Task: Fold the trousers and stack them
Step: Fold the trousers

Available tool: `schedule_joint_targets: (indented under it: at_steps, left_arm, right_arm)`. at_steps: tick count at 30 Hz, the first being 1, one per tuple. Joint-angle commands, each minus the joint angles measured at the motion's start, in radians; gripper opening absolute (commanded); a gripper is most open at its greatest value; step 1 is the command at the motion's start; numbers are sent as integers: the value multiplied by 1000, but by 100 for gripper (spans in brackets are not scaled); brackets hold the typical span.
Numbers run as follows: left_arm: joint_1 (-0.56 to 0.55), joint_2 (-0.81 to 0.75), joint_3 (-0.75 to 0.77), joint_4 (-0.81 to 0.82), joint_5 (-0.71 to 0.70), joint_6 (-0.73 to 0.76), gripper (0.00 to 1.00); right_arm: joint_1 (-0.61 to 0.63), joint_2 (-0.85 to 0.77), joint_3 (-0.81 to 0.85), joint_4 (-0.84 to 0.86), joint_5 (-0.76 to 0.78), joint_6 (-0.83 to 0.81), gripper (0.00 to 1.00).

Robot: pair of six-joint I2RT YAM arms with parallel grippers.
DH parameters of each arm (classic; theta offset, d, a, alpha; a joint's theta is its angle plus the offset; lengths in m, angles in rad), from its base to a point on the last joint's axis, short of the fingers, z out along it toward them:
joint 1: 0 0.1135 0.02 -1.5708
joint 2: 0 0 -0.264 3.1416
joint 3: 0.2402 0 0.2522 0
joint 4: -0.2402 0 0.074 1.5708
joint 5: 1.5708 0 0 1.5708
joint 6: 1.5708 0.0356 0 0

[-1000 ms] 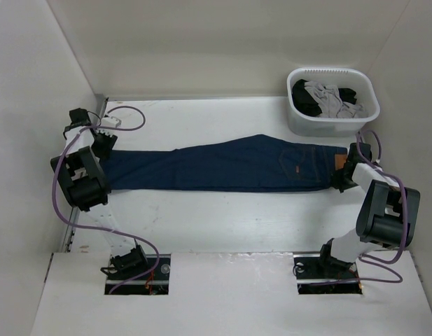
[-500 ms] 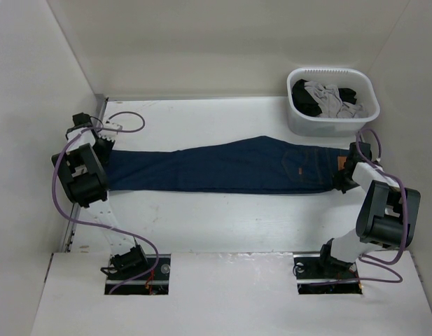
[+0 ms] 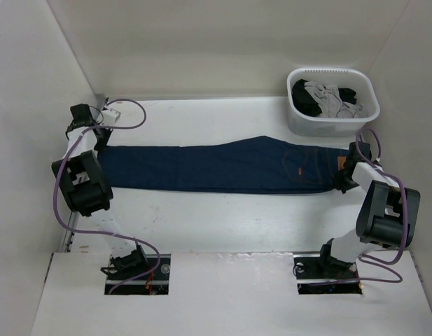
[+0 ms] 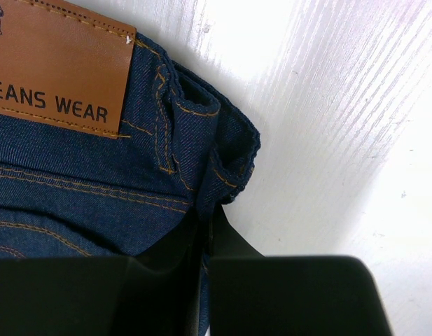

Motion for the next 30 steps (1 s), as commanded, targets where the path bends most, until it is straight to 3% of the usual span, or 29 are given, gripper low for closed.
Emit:
schedule_joint_targets:
  at_steps: [1,6,8,10,14,16,23,30]
  left_arm:
    - [-10,-42,87,41,-18,5,0]
    - [-16,68,93,-5,-95,85,0]
    - [-18,106,96,-8,-119,94,4]
    - [-19,133,101,-8,-151,103,15]
    - [-21,140,105,-4,-197,103,46]
    - [-15,128,110,-25,-198,100,55]
    - [-22,94,59,-112,-182,91,61]
    - [-93,87,-28,-100,-171,28,62]
  right_arm:
    - [4,-9,21,-12,50,-23,1]
    - [4,-16,13,-11,52,-14,1]
    - [4,-30,4,-3,55,-12,0]
    - [4,-55,-7,3,60,-8,0]
    - [6,-120,-30,11,61,3,0]
    - [6,-159,-46,17,64,5,0]
    - [-6,-338,-89,23,106,-17,0]
    - [-8,-348,-88,23,107,-21,0]
